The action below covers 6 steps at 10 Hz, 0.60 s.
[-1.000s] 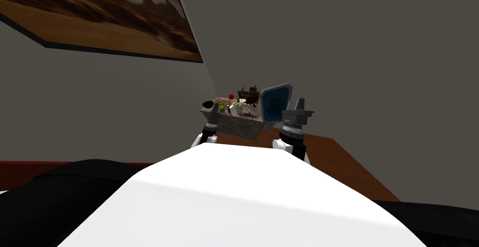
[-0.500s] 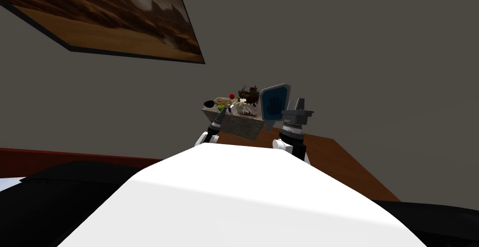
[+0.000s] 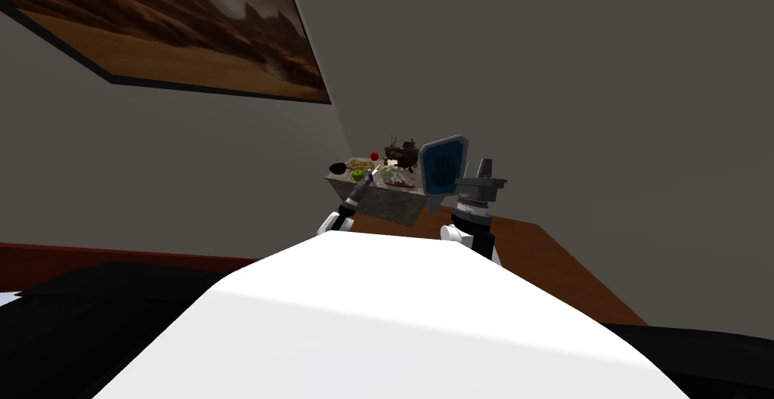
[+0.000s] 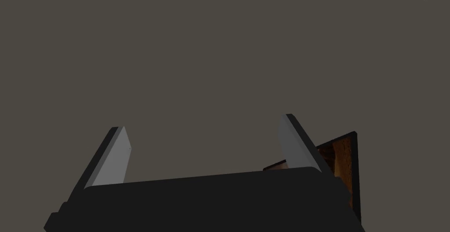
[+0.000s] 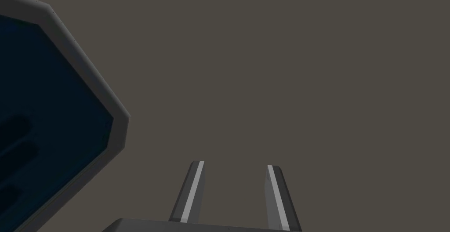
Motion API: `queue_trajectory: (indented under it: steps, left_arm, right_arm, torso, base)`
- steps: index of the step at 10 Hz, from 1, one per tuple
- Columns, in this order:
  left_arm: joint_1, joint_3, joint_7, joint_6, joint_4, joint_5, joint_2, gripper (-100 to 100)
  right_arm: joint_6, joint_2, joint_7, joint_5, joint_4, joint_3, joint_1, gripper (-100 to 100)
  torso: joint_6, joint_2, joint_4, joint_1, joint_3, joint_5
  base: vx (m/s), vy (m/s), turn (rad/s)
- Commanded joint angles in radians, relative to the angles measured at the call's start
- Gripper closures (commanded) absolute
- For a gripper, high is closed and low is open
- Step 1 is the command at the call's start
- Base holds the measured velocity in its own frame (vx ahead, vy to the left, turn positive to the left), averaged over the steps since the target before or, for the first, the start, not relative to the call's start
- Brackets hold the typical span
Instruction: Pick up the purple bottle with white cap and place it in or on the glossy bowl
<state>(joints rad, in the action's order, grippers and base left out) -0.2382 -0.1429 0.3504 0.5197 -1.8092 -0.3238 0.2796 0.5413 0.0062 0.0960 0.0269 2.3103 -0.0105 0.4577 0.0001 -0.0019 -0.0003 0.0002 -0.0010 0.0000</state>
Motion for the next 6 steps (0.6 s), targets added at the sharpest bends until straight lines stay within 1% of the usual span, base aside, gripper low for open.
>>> queue_trajectory:
  steps: [1, 4, 5, 6]
  left_arm:
    - [0.019, 0.003, 0.04, -0.012, 0.05, -0.032, 0.014, -100]
    - [0.047, 0.018, 0.108, -0.018, 0.148, -0.09, 0.035, -100]
    - [0.047, 0.018, 0.108, -0.018, 0.152, -0.09, 0.035, -100]
    - [0.055, 0.024, 0.129, -0.019, 0.184, -0.109, 0.041, -100]
  right_arm:
    - [0.0, 0.0, 0.0, 0.0, 0.0, 0.0, 0.0, 0]
    - [0.0, 0.0, 0.0, 0.0, 0.0, 0.0, 0.0, 0]
    - [0.0, 0.0, 0.0, 0.0, 0.0, 0.0, 0.0, 0]
    - [0.0, 0.0, 0.0, 0.0, 0.0, 0.0, 0.0, 0]
  torso:
    - [0.0, 0.0, 0.0, 0.0, 0.0, 0.0]
    - [0.0, -0.003, -0.001, 0.001, -0.002, 0.0]
    - [0.0, -0.003, -0.001, 0.001, -0.002, 0.0]
    - [0.0, -0.002, -0.001, 0.0, -0.002, 0.0]
  base:
    - [0.043, 0.008, -0.034]
    - [0.064, 0.014, -0.051]
    - [0.055, 0.01, -0.015]
    - [0.054, 0.006, -0.035]
